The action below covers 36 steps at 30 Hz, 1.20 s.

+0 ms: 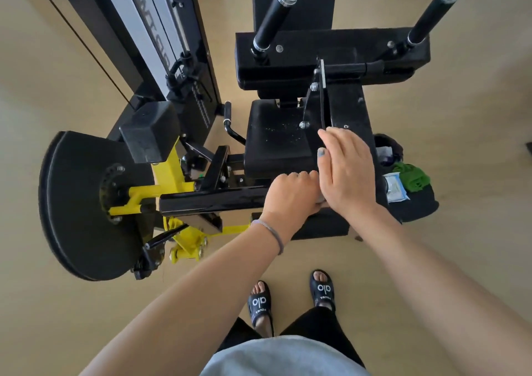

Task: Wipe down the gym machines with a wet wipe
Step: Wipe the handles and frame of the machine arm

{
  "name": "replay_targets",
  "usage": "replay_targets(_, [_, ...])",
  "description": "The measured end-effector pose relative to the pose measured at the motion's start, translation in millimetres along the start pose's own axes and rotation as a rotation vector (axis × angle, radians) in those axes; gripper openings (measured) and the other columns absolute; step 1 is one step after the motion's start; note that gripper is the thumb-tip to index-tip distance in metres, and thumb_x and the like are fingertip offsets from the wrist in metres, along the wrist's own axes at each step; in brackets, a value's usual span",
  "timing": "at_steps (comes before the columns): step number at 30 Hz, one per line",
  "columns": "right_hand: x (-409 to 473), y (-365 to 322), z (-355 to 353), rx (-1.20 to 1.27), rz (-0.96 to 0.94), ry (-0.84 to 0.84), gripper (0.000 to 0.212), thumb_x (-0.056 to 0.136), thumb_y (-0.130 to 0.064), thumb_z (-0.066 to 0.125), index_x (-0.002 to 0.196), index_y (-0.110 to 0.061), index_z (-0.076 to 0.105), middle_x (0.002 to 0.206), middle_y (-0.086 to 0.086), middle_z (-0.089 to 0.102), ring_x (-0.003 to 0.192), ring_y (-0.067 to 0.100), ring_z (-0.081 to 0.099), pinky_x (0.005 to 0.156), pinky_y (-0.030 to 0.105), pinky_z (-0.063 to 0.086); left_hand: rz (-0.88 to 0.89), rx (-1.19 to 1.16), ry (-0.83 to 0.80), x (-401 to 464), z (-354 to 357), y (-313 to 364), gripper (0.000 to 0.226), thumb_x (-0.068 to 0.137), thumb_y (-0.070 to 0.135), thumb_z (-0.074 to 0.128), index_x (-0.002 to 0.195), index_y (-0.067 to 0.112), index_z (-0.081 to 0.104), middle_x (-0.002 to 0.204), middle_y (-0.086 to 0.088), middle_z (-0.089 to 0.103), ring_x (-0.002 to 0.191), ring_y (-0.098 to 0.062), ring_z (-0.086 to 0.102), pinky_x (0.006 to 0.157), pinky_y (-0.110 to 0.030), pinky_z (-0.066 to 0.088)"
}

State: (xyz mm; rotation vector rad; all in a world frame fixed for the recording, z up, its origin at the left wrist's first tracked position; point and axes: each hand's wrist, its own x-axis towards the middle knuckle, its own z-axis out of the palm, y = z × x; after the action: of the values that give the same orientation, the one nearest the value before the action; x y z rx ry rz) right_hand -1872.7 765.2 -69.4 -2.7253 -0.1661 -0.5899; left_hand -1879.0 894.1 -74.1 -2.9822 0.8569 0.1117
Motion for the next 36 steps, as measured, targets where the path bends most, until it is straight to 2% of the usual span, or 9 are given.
replay_targets(4, [-4, 12, 9, -0.165, -0.039, -0.071, 0.048, 0.109, -0.03, 0.029, 0.147, -0.008, 0.049, 0.154, 0.01, 0.045, 0.141, 0.027, 0.039, 0.119, 0.043, 0.032, 0.056, 0.077, 0.044, -29, 9, -37, 0.03, 0.083, 0.032, 0.076, 0.103, 0.018, 0.059, 0.092, 0.001, 0.065, 0.081, -0.018, 0.066, 0.067, -0.03, 0.049])
replay_targets(7, [-5, 10, 7, -0.162, -0.046, -0.062, 0.048, 0.109, -0.031, 0.029, 0.145, -0.007, 0.05, 0.154, 0.01, 0.046, 0.141, 0.028, 0.039, 0.12, 0.042, 0.031, 0.006, 0.145, 0.033, -68, 11, -91, 0.041, 0.073, 0.031, 0.085, 0.102, 0.013, 0.062, 0.091, -0.003, 0.066, 0.081, -0.023, 0.067, 0.069, -0.034, 0.053])
replay_targets(10, [-5, 8, 7, -0.208, -0.051, -0.073, 0.049, 0.109, -0.032, 0.028, 0.145, -0.009, 0.052, 0.154, 0.011, 0.046, 0.141, 0.029, 0.039, 0.12, 0.045, 0.03, -0.106, 0.22, -0.078, -86, 4, -115, 0.05, 0.065, 0.036, 0.092, 0.097, 0.011, 0.063, 0.086, -0.005, 0.07, 0.076, -0.024, 0.07, 0.065, -0.034, 0.055])
replay_targets(13, [-5, 6, 7, -0.207, -0.044, -0.083, 0.048, 0.109, -0.032, 0.028, 0.144, -0.009, 0.053, 0.153, 0.011, 0.046, 0.141, 0.029, 0.04, 0.119, 0.046, 0.032, -0.093, 0.156, -0.129, -61, -2, -85, 0.042, 0.08, 0.042, 0.08, 0.104, 0.016, 0.059, 0.096, 0.0, 0.07, 0.087, -0.02, 0.071, 0.075, -0.032, 0.053])
replay_targets(17, [-5, 7, 6, -0.131, -0.01, -0.062, 0.048, 0.109, -0.03, 0.028, 0.143, -0.009, 0.055, 0.153, 0.009, 0.048, 0.141, 0.027, 0.041, 0.119, 0.044, 0.033, -0.017, 0.066, 0.008, -9, -3, -8, 0.029, 0.095, 0.043, 0.061, 0.105, 0.015, 0.059, 0.095, 0.0, 0.069, 0.086, -0.019, 0.07, 0.072, -0.03, 0.05])
replay_targets(21, [-3, 8, 4, -0.046, 0.021, -0.024, 0.047, 0.108, -0.027, 0.03, 0.139, -0.007, 0.058, 0.152, 0.008, 0.05, 0.141, 0.025, 0.042, 0.118, 0.043, 0.035, -0.049, 0.049, 0.067, 5, 6, 16, 0.033, 0.092, 0.041, 0.066, 0.109, 0.013, 0.063, 0.092, -0.002, 0.069, 0.079, -0.018, 0.068, 0.068, -0.03, 0.051])
replay_targets(25, [-5, 9, 4, -0.079, 0.009, -0.051, 0.048, 0.109, -0.028, 0.029, 0.139, -0.007, 0.059, 0.153, 0.008, 0.049, 0.142, 0.025, 0.041, 0.119, 0.042, 0.034, 0.02, 0.073, 0.137, -2, 11, 4, 0.035, 0.083, 0.046, 0.076, 0.096, 0.014, 0.066, 0.078, 0.001, 0.068, 0.064, -0.015, 0.065, 0.058, -0.028, 0.05])
replay_targets(30, [-6, 11, 4, -0.069, -0.027, -0.077, 0.052, 0.11, -0.031, 0.024, 0.142, -0.006, 0.056, 0.155, 0.01, 0.046, 0.143, 0.028, 0.039, 0.12, 0.045, 0.032, -0.003, 0.075, 0.023, -34, 10, -47, 0.04, 0.08, 0.046, 0.078, 0.099, 0.016, 0.059, 0.087, 0.0, 0.068, 0.077, -0.02, 0.069, 0.065, -0.031, 0.052])
replay_targets(36, [-6, 11, 4, -0.061, -0.035, -0.106, 0.051, 0.11, -0.033, 0.025, 0.144, -0.009, 0.054, 0.154, 0.012, 0.046, 0.144, 0.03, 0.039, 0.12, 0.047, 0.03, -0.168, 0.141, -0.081, -112, 10, -149, 0.054, 0.067, 0.047, 0.09, 0.1, 0.019, 0.057, 0.089, 0.004, 0.067, 0.082, -0.019, 0.069, 0.069, -0.032, 0.059])
